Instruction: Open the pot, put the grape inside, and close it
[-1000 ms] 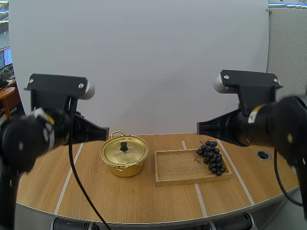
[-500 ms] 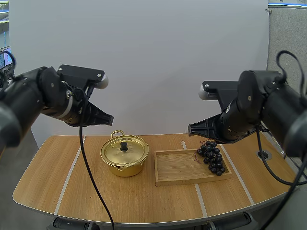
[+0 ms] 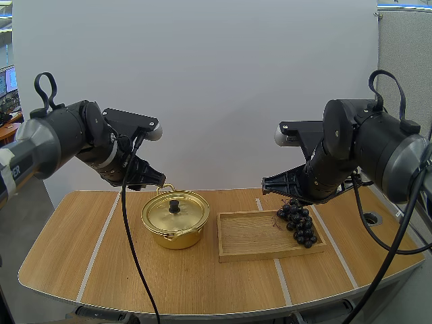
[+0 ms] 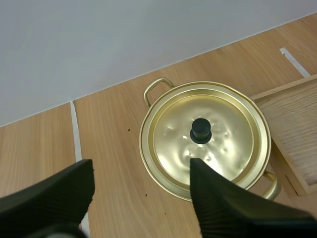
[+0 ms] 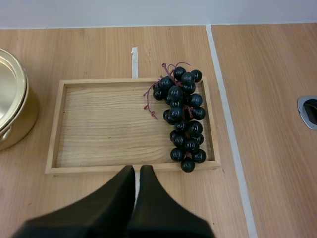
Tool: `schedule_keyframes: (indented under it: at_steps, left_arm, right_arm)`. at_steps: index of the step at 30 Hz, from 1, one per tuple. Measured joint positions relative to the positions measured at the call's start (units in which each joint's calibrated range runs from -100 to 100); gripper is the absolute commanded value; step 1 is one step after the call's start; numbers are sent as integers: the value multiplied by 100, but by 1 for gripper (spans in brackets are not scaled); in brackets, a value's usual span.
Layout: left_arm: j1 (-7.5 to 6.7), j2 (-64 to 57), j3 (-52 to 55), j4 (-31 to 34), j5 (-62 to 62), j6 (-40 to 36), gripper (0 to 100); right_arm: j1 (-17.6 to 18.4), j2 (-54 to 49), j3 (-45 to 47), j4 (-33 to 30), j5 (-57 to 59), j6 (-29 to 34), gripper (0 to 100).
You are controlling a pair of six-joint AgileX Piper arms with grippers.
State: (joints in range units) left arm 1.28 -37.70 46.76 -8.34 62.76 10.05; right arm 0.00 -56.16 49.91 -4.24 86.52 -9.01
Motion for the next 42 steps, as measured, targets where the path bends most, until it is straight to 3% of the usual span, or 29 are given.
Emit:
schedule_keyframes:
  at_steps: [3,4,7,25,36,42]
  left_arm:
    - [0,0,0,0,-21,0,100]
    - [0,0,0,-9,-21,0,100]
    - [0,0,0,-9,-3,0,100]
    - [0,0,0,-22,-394,0,100]
    - [0,445,-248,-1019,-279,1610,100]
    - [-141,1390,-1017,-1112,548,1807,100]
  right_arm:
    - [0,0,0,0,-75,117,95]
    - [0,0,0,0,-95,230,100]
    - [0,0,0,-33,-383,512,100]
    - [0,0,0,-122,-636,548,100]
    - [0,0,0,-8,-636,548,100]
    - [0,0,0,42,-636,539,100]
